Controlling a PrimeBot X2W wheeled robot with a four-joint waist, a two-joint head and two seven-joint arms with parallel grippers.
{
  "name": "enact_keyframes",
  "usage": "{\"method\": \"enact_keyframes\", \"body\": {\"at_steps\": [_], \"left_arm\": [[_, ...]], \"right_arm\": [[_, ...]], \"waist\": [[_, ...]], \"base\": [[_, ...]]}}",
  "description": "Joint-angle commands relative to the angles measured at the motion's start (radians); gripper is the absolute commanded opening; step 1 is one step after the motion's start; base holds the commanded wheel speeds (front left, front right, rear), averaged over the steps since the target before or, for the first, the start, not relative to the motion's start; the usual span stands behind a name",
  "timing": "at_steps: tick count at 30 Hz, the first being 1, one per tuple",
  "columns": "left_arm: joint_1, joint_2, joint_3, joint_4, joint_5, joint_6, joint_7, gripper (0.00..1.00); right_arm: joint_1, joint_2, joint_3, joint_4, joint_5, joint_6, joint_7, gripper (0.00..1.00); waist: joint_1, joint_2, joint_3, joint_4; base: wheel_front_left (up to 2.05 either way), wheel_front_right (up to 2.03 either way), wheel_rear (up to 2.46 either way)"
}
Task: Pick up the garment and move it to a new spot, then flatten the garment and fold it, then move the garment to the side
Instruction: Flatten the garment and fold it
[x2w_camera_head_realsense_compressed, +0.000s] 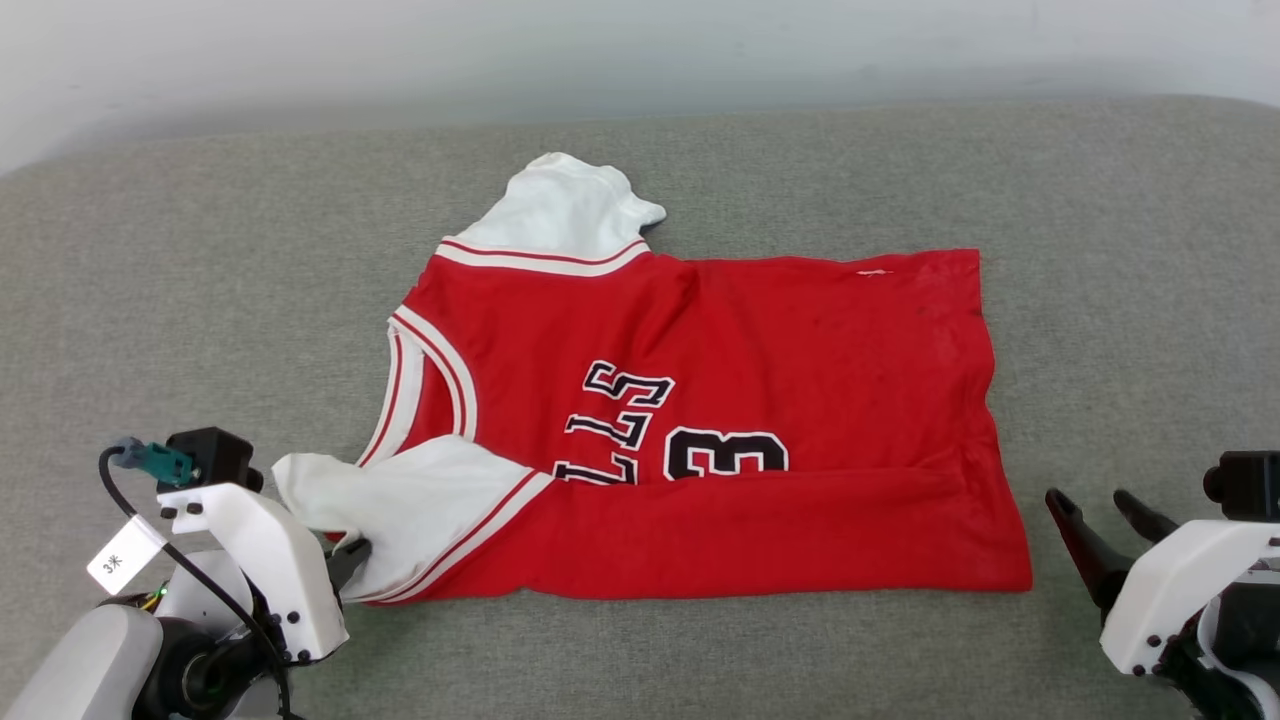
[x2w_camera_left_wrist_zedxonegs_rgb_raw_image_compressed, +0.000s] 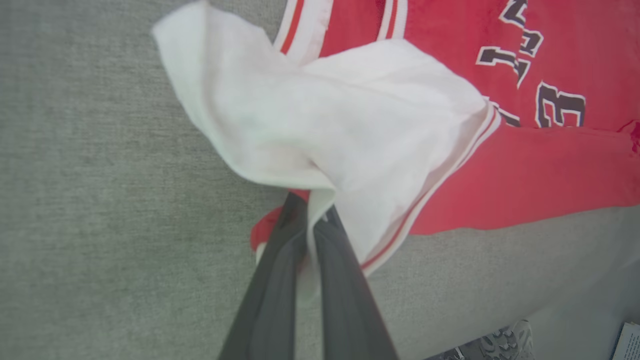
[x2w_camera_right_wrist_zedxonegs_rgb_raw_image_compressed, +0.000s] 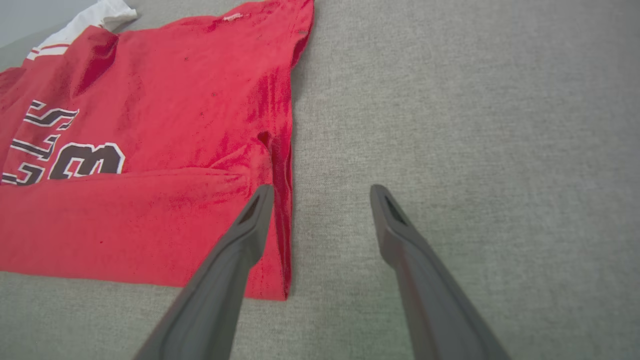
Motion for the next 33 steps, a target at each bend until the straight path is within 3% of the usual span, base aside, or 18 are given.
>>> {"method": "enact_keyframes", "body": {"at_steps": [1,9,18,21,33], "left_arm": [[0.013,0.005,-0.001,-0.01,0.007,0.004,-0.006,0.0],[0.002,0.007,-0.007,-0.105,0.025,0.023,-0.007,0.0],[-0.017,-0.017,-0.019,-0.113,0.033,0.021,-0.025,0.0],[-0.015,-0.02,-0.018,-0.107,0.032,0.02,-0.031,0.0],[0.06,-0.016,-0.022,-0.092,0.024,0.024,-0.048,0.0]], "right_arm": [[-0.005,-0.006,0.002,-0.008,0.015,-0.001,0.022,1.0],[-0.019,-0.049,0.05,-0.046,0.049,-0.001,0.249,1.0],[-0.021,-0.043,0.138,0.091,0.07,-0.001,0.319,1.0],[-0.028,-0.041,0.164,0.118,0.086,-0.001,0.323,0.0],[-0.023,-0.112,0.142,0.058,0.113,-0.001,0.27,0.0]], "waist": [[0.0,0.0,-0.004,0.006],[0.0,0.0,0.026,0.048],[0.0,0.0,0.082,0.074],[0.0,0.0,0.085,0.073],[0.0,0.0,-0.044,0.068]], "base": [[0.0,0.0,0.0],[0.0,0.0,0.0],[0.0,0.0,0.0],[0.0,0.0,0.0],[0.0,0.0,0.0]]}}
